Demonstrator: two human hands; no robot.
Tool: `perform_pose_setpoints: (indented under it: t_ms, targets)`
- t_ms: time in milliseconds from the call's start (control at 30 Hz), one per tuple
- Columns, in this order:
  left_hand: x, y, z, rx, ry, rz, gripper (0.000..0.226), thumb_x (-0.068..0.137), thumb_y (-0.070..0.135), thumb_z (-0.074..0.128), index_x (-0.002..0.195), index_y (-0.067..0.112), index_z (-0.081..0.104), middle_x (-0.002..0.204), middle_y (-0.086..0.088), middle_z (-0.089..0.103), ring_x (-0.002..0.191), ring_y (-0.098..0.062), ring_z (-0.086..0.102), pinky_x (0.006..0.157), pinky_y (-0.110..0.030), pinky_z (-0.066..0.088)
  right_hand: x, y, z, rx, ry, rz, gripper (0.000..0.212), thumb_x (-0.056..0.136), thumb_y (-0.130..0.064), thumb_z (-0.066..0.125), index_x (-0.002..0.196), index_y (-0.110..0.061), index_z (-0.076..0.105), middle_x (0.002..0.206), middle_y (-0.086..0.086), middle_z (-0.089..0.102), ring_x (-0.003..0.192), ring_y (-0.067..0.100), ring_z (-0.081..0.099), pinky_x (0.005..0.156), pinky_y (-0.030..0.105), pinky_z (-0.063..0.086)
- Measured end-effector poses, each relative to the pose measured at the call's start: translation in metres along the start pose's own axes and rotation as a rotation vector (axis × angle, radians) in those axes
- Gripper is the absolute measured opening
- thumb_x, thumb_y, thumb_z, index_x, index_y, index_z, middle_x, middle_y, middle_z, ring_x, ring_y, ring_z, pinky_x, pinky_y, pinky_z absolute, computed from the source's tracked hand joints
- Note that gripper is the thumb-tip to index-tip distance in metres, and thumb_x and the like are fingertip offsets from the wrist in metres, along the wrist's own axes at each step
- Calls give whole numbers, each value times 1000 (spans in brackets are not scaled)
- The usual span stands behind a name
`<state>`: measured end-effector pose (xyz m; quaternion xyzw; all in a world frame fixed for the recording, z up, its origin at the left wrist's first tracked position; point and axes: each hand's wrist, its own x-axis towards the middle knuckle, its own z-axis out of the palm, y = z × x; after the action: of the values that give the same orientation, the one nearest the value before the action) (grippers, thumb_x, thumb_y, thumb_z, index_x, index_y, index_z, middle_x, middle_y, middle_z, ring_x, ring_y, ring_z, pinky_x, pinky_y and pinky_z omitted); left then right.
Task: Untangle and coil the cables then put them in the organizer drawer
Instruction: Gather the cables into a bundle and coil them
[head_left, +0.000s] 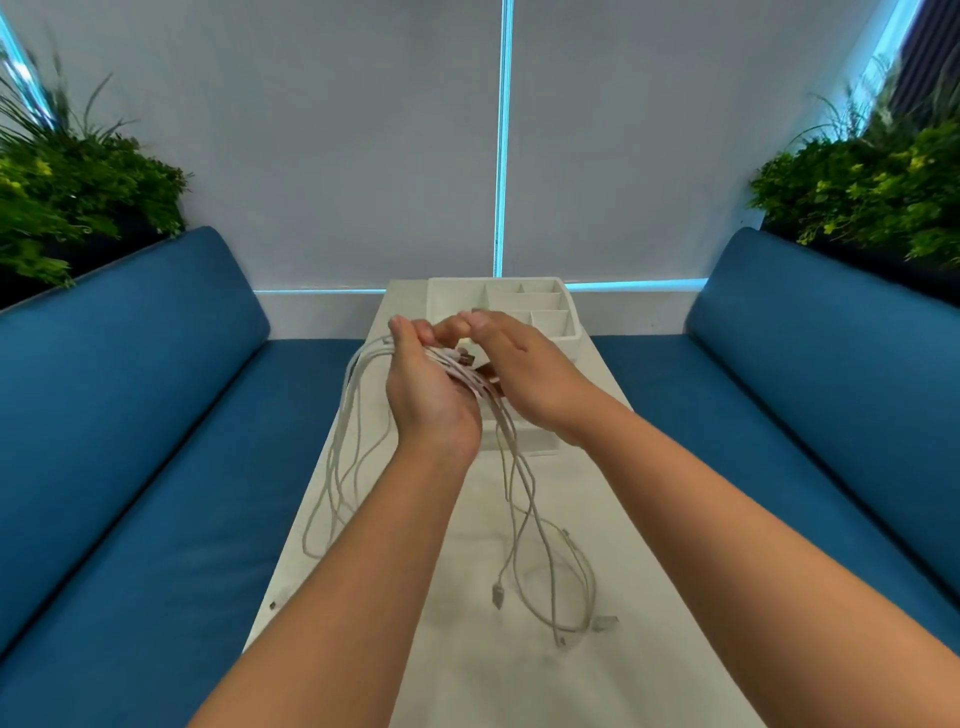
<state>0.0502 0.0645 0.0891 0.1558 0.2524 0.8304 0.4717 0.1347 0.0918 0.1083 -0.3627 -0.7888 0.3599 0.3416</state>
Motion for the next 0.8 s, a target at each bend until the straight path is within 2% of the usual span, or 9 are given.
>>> perform_pose_setpoints:
  t_ms: [67, 133, 233, 367, 467, 567, 633, 733, 800]
  targets:
    - [1, -4, -6, 43, -44, -48, 44, 107, 42, 29, 71, 18, 41, 84, -2, 73, 79, -14, 71, 66, -26, 57, -4, 4, 2, -54, -1, -52, 37, 104, -32, 33, 123, -14, 58, 119, 3, 64, 108, 18, 59, 98, 41, 46]
    - [1, -8, -12, 100, -78, -101, 45, 106, 46, 25, 75, 21, 43, 107, 4, 75, 104, -13, 69, 90, -32, 53, -7, 8, 6, -135, -76, -59, 37, 102, -33, 39, 134, -19, 52, 126, 3, 59, 112, 16, 56, 97, 34, 45]
    - [-2, -14, -16, 150, -83, -168, 51, 105, 51, 25, 84, 23, 61, 119, 14, 71, 115, -11, 64, 103, -35, 46, -10, 12, 13, -267, -98, -64, 39, 102, -34, 40, 139, -24, 49, 123, 4, 58, 110, 18, 56, 93, 32, 45]
    - [-9, -15, -14, 204, -46, -178, 46, 105, 47, 30, 106, 24, 70, 103, 19, 74, 99, -9, 69, 91, -32, 53, -10, 16, 15, -440, -136, -22, 29, 101, -22, 38, 121, -12, 57, 108, 11, 63, 97, 26, 61, 86, 42, 51]
    - [-7, -19, -18, 308, -59, -179, 43, 105, 47, 33, 117, 26, 69, 94, 20, 75, 95, -9, 70, 88, -32, 55, -12, 19, 14, -585, -161, -38, 28, 97, -9, 46, 124, -10, 53, 109, 7, 62, 98, 24, 61, 82, 30, 48]
    - [1, -20, -26, 401, -90, -226, 42, 103, 50, 34, 120, 31, 68, 122, 14, 69, 118, -11, 60, 109, -40, 42, -10, 21, 12, -557, -160, -18, 42, 96, -6, 46, 137, -10, 44, 111, 8, 64, 98, 23, 62, 85, 35, 52]
    - [2, -16, -30, 505, -164, -307, 46, 101, 56, 33, 122, 31, 65, 129, 3, 66, 123, -15, 58, 112, -44, 38, -5, 22, 7, -529, -170, 30, 33, 96, -5, 46, 128, -6, 49, 108, 8, 65, 95, 23, 62, 84, 37, 53]
    - [-9, -3, -33, 942, -338, -355, 46, 97, 63, 34, 116, 32, 62, 113, 3, 73, 107, -15, 67, 97, -39, 49, 3, 16, -9, -583, -196, 82, 22, 96, -4, 44, 115, -3, 54, 107, 8, 62, 95, 25, 59, 77, 28, 45]
    - [-15, 5, -36, 1339, -367, -175, 35, 98, 55, 44, 106, 28, 65, 87, 8, 76, 85, -11, 70, 82, -35, 53, 9, 14, -18, -646, -230, 85, 22, 98, -6, 43, 116, -2, 56, 111, 12, 62, 100, 27, 58, 76, 27, 42]
